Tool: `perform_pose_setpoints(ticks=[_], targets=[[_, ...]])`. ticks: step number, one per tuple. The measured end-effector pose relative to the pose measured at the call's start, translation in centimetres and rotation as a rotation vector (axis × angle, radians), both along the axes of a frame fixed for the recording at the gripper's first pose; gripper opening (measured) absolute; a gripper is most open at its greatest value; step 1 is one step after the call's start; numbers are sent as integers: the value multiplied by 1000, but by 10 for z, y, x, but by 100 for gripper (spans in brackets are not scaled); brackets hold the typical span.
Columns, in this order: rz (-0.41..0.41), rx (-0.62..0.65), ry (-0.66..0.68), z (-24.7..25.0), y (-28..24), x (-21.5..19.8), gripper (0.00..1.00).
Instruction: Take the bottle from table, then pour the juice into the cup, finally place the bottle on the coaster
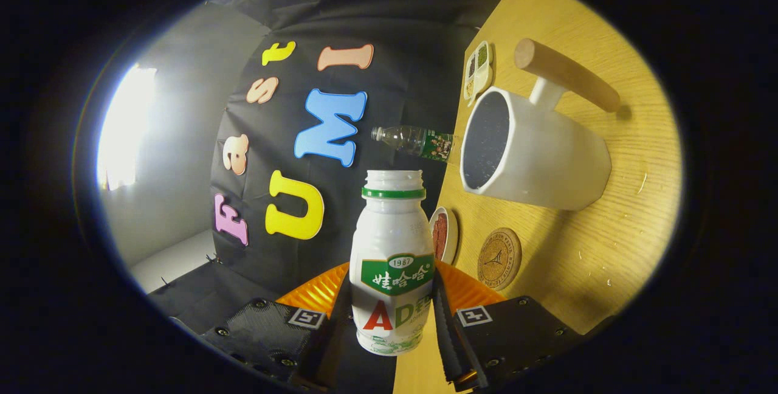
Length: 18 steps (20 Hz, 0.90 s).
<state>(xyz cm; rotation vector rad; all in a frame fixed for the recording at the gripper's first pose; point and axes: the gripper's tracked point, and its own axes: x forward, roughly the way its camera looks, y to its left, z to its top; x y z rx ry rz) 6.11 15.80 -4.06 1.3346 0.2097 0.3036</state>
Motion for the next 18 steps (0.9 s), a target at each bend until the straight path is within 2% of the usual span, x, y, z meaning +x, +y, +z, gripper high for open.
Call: perform_pose_setpoints(ticks=[18], targets=[[-3, 151, 28, 5, 0, 4, 64]])
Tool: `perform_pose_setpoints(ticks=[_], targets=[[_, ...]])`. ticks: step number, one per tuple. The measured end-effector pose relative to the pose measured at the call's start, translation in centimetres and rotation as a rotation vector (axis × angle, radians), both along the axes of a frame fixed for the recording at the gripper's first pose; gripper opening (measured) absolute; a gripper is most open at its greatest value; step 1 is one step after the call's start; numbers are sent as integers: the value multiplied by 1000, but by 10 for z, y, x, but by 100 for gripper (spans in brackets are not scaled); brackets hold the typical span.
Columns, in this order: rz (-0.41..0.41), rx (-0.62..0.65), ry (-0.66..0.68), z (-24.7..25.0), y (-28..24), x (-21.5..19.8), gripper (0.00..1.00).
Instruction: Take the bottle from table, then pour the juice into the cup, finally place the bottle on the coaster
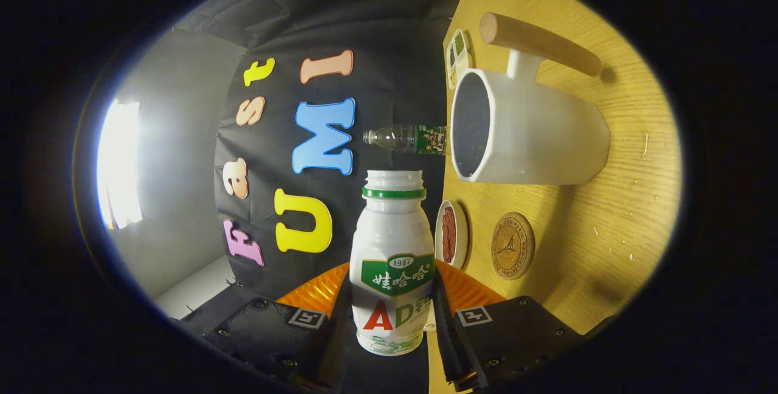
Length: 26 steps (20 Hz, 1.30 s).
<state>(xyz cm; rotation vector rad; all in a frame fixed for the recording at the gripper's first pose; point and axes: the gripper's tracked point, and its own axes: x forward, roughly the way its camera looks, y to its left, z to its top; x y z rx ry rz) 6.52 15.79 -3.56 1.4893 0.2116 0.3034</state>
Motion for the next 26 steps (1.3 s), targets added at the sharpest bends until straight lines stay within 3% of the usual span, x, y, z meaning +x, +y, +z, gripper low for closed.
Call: perform_pose_setpoints(ticks=[26], targets=[[-23, 122, 19, 5, -7, 1, 64]])
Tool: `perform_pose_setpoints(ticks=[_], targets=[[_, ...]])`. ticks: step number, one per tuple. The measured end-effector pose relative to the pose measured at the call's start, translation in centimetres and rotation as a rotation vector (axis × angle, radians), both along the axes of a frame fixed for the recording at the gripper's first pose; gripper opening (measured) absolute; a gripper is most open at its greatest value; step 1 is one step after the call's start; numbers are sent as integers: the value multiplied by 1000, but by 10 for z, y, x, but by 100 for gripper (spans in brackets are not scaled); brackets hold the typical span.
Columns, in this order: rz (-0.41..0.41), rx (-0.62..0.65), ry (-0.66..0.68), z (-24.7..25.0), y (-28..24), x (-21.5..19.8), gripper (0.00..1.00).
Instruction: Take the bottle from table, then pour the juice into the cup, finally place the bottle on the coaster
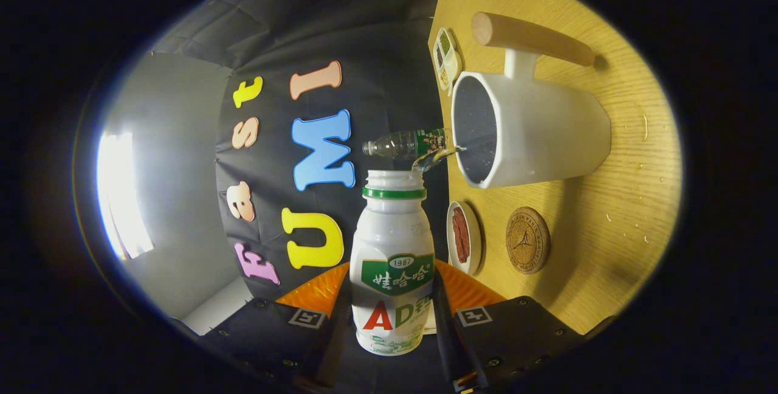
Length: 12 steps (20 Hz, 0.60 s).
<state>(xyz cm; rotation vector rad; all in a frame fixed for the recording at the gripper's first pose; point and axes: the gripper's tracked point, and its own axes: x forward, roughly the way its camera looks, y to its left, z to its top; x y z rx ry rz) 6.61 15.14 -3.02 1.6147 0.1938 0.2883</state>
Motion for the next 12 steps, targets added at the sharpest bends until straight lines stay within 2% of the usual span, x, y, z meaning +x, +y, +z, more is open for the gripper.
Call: perform_pose_setpoints(ticks=[12], targets=[[-3, 49, -1, 3, 2, 1, 64]])
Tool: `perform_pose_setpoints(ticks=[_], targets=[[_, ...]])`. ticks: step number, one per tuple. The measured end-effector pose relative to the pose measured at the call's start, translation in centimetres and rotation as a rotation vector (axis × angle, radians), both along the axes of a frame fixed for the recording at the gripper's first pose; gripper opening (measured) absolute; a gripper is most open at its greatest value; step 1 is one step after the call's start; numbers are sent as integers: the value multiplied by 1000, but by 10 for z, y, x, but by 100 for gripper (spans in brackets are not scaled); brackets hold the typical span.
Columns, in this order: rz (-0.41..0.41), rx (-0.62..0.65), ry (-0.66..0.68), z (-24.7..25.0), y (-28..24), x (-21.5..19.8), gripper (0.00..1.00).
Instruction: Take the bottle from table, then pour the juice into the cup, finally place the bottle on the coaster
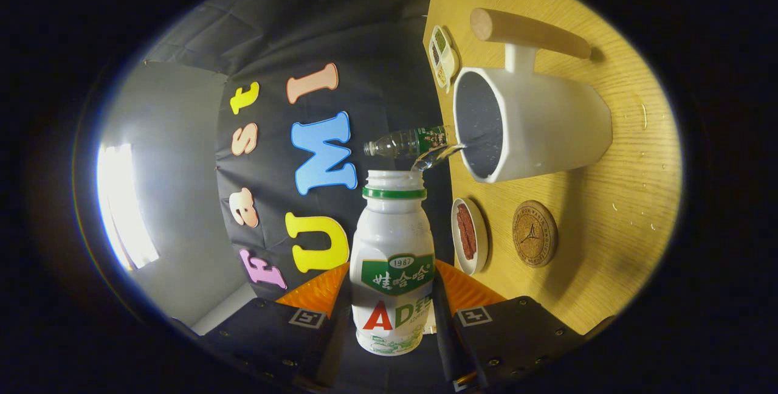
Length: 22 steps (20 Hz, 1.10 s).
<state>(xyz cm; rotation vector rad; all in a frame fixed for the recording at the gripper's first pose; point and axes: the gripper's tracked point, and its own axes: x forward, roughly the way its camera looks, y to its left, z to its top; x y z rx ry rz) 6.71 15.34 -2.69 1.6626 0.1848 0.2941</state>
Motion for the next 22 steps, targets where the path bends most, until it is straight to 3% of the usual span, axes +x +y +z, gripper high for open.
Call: perform_pose_setpoints(ticks=[22], targets=[[-18, 85, -29, 4, 3, 0, 64]])
